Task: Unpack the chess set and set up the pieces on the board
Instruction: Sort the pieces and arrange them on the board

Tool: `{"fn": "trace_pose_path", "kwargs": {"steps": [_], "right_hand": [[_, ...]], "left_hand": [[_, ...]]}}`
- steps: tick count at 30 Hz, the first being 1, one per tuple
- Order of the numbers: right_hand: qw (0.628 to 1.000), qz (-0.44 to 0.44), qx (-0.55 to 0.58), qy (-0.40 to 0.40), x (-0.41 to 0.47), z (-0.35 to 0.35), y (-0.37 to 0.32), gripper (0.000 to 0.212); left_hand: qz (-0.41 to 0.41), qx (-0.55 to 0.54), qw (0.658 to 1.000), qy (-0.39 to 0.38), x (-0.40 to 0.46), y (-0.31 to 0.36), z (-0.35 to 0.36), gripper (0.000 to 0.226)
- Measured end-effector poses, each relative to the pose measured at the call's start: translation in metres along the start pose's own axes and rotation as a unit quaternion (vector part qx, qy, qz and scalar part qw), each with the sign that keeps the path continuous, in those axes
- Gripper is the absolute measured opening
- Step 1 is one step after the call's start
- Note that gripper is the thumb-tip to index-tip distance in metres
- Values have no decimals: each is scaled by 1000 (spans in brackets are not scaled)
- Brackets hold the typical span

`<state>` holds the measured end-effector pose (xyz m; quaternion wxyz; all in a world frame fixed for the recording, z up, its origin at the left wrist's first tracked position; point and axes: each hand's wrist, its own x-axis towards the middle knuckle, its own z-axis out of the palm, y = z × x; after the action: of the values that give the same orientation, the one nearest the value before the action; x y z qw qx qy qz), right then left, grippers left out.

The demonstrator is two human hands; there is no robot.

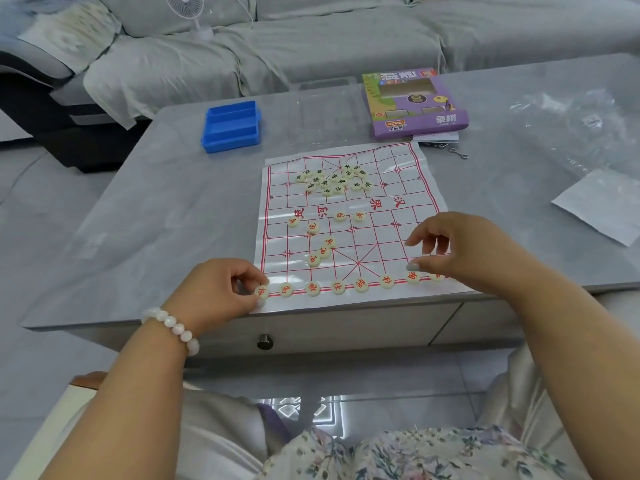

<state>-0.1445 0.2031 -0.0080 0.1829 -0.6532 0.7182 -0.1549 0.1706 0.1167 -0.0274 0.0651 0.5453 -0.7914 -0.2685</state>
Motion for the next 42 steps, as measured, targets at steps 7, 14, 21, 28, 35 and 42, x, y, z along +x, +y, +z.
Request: {"fn": "trace_pose_path", "kwargs": {"steps": [7,14,21,28,35,42], "right_hand": [[999,-15,-12,-25,14,8,-24,25],[1000,0,-5,-31,31,19,-40,23],[998,48,-19,-36,56,26,-37,23],[994,106,-38,5,90,25,-22,23],[995,93,-33,-5,116,39,-26,35],[996,86,0,13,111,37,-18,22]], "left_hand": [[25,5,997,78,3,16,2,35],[19,46,996,75,28,41,6,26],[30,40,998,28,48,45,4,23],[35,-2,998,51,63,35,-4,26],[32,17,998,47,81,26,1,23],[68,51,992,97,89,1,6,23]]}}
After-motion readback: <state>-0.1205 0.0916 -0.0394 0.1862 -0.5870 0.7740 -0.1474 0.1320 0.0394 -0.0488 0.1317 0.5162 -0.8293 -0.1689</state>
